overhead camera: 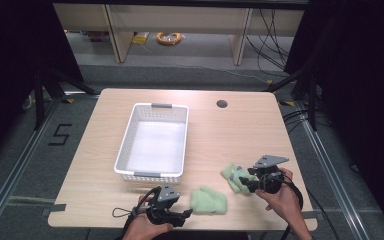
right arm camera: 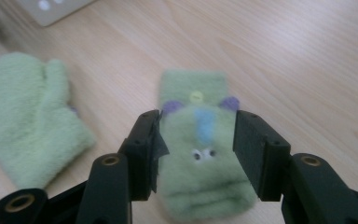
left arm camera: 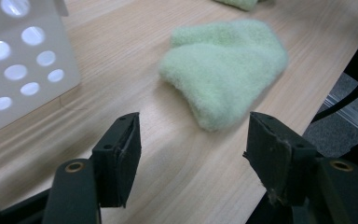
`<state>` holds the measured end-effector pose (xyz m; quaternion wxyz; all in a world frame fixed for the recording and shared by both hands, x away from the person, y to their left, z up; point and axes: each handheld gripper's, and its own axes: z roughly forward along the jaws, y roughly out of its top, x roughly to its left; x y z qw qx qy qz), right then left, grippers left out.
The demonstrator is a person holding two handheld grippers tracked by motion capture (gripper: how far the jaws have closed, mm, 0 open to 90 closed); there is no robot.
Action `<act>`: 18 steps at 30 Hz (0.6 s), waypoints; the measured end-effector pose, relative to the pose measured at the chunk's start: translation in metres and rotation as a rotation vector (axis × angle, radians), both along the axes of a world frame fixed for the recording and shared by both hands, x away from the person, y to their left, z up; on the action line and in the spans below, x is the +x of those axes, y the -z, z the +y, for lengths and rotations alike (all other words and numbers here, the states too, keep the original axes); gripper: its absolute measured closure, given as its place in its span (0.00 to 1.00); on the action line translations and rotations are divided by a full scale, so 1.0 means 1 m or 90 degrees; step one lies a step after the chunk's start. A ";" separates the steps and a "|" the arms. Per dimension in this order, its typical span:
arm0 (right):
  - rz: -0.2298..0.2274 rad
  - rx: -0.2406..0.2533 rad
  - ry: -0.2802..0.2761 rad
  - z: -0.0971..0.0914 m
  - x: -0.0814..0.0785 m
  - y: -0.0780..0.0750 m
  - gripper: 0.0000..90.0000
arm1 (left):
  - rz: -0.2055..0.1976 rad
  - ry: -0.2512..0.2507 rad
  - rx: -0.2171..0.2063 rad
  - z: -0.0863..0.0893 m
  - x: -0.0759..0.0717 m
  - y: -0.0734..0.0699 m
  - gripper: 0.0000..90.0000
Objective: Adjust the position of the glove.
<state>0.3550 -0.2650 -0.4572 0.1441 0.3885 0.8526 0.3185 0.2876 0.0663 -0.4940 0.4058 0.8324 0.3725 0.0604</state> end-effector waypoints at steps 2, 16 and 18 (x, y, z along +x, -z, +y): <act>-0.004 0.023 0.015 0.000 0.001 0.003 0.58 | -0.003 0.009 0.008 0.002 0.001 0.000 0.38; 0.068 -0.021 0.000 0.009 0.027 0.029 0.59 | 0.007 0.005 0.002 0.001 0.000 0.001 0.36; 0.063 -0.010 0.009 0.009 0.029 0.034 0.61 | 0.006 0.011 0.008 0.002 0.000 0.001 0.36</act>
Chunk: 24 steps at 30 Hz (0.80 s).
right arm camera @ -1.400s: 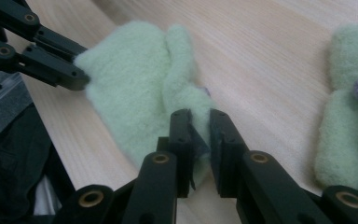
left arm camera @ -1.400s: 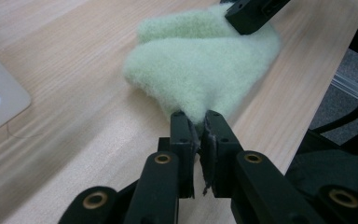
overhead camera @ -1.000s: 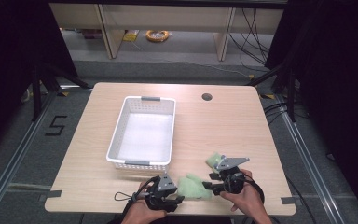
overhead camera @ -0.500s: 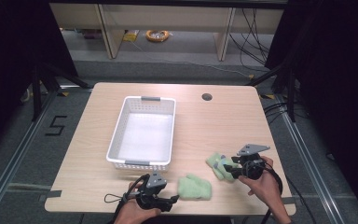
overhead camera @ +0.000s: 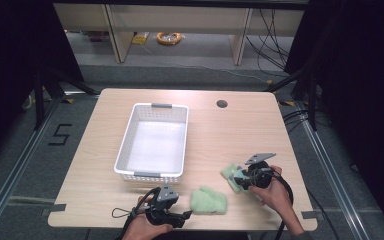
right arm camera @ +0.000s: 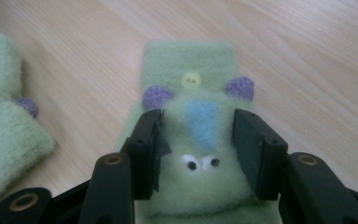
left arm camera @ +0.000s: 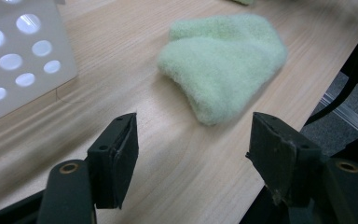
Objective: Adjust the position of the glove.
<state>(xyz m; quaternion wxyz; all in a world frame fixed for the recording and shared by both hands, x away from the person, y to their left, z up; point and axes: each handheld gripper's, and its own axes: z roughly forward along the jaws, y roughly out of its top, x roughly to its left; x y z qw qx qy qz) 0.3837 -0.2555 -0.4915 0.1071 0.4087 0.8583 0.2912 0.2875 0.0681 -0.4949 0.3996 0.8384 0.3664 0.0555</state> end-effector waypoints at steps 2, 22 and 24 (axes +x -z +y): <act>0.009 -0.005 0.002 0.000 -0.001 -0.001 0.63 | 0.002 0.000 -0.001 0.000 0.000 0.000 0.36; -0.102 0.060 -0.077 -0.001 -0.022 -0.045 0.97 | 0.007 -0.013 -0.007 0.004 0.002 0.001 0.36; -0.100 0.066 -0.097 0.004 -0.028 -0.051 0.97 | 0.003 -0.004 -0.008 0.005 0.001 -0.001 0.36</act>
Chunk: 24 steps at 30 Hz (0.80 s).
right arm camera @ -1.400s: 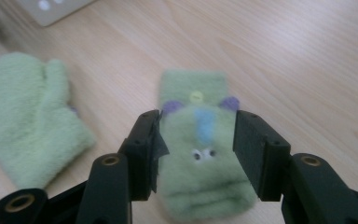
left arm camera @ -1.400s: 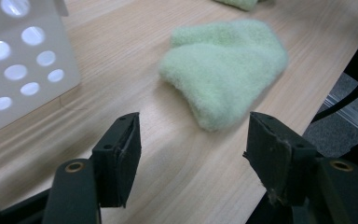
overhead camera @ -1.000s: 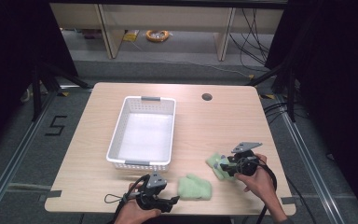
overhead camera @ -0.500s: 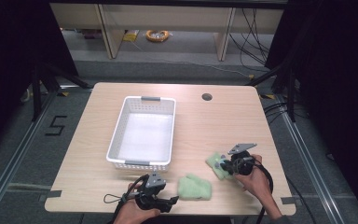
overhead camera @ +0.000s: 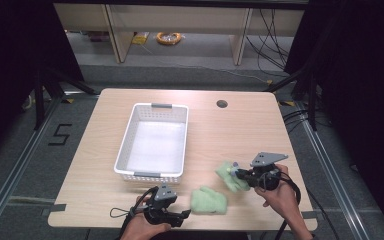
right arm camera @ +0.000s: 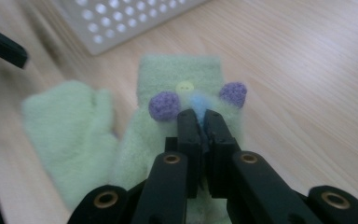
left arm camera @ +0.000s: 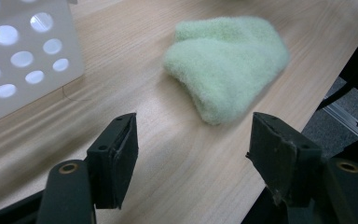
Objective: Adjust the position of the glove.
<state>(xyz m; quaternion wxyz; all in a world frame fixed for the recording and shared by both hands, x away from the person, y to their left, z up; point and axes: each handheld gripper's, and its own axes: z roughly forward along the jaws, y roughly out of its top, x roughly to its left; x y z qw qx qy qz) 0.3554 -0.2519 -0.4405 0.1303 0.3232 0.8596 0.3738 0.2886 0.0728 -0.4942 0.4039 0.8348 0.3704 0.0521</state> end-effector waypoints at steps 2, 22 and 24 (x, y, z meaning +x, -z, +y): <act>0.005 0.010 -0.009 0.006 -0.007 -0.005 0.97 | -0.004 -0.005 -0.009 -0.002 0.000 -0.001 0.36; 0.059 0.042 -0.066 0.070 -0.029 0.012 0.97 | -0.030 0.021 -0.034 -0.016 -0.018 -0.009 0.43; 0.068 0.037 -0.054 0.070 -0.030 0.015 0.96 | -0.025 0.021 -0.035 -0.018 -0.020 -0.009 0.44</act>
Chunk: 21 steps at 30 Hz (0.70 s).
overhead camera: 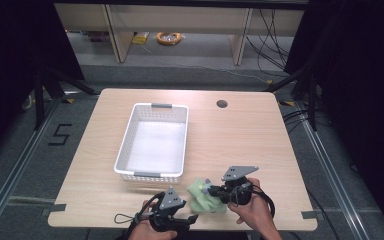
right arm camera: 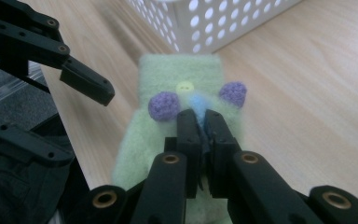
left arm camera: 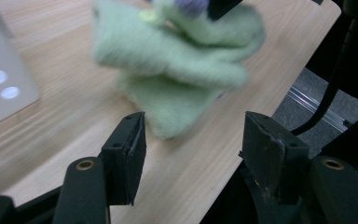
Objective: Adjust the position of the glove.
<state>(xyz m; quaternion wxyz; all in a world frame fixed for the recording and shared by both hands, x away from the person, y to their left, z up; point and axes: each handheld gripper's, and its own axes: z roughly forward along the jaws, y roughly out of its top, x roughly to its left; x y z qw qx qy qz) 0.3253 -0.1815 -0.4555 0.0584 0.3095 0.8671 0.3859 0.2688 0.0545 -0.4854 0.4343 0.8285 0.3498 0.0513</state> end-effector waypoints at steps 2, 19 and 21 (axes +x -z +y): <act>0.006 0.005 0.005 0.003 -0.001 0.007 0.96 | -0.007 0.016 0.010 -0.003 -0.001 0.000 0.44; 0.018 0.006 0.040 -0.025 0.002 -0.001 0.72 | -0.008 0.008 0.024 -0.025 -0.006 0.009 0.45; 0.018 -0.015 0.032 -0.029 0.004 0.003 0.73 | -0.010 0.006 0.027 -0.028 -0.006 0.009 0.45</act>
